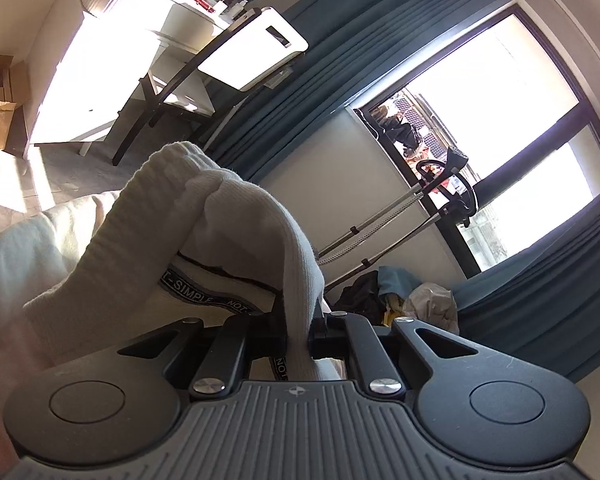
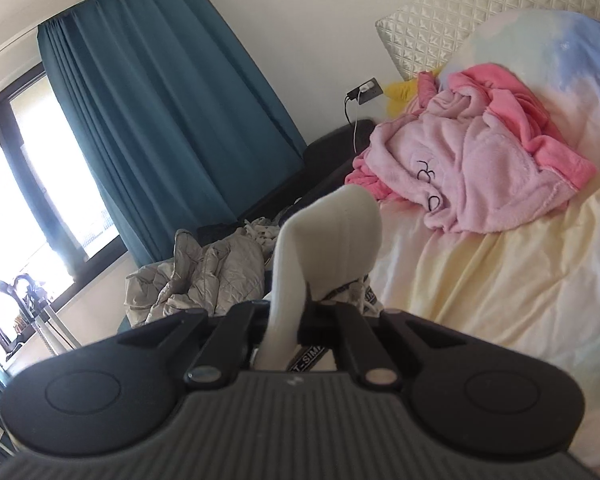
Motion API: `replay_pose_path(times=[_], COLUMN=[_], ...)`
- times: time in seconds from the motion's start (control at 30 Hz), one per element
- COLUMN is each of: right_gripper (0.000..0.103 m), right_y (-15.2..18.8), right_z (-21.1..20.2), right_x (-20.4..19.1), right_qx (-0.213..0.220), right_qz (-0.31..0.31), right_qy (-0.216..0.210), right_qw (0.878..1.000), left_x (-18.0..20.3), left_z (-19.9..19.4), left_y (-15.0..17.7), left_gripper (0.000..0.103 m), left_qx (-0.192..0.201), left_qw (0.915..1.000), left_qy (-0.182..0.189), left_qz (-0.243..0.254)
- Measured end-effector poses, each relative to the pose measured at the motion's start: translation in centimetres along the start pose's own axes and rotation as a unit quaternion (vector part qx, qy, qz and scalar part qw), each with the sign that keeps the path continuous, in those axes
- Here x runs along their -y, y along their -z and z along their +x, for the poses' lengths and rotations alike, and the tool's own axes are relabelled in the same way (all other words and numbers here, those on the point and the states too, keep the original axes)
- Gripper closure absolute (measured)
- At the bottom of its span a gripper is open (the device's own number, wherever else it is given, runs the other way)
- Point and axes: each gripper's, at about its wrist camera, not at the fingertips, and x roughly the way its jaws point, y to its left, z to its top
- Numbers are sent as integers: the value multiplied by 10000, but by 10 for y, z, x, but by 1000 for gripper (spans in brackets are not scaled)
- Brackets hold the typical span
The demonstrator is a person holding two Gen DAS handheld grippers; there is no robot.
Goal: Fold clothes
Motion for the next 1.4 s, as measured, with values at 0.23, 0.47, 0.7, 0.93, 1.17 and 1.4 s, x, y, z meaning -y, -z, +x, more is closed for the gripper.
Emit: replay_pose_path(times=[0.23, 0.47, 0.7, 0.93, 1.17, 1.4], right_gripper=[100, 99, 75, 58, 52, 42], right_y=[53, 108, 100, 77, 67, 74], right_z=[146, 234, 209, 126, 64, 50], right_x=[-53, -55, -38, 22, 105, 102], right_qx=[-651, -1368, -1390, -1191, -1392, -2168], right_qz=[-1007, -1719, -1340, -562, 1354, 1786], right_qy=[434, 576, -69, -348, -477, -825], right_qw=[9918, 9739, 9812, 9907, 9798, 9562], left_x=[15, 11, 23, 17, -46, -110], left_z=[143, 222, 197, 103, 12, 2], left_y=[10, 28, 32, 37, 47, 57], left_gripper=[92, 88, 59, 28, 28, 27], left_qx=[-236, -770, -587, -325, -612, -922], left_qw=[9953, 9810, 9682, 9782, 9947, 9902], left_qy=[-501, -1082, -1165, -732, -618, -565], left_qz=[795, 1418, 2133, 1916, 541, -885])
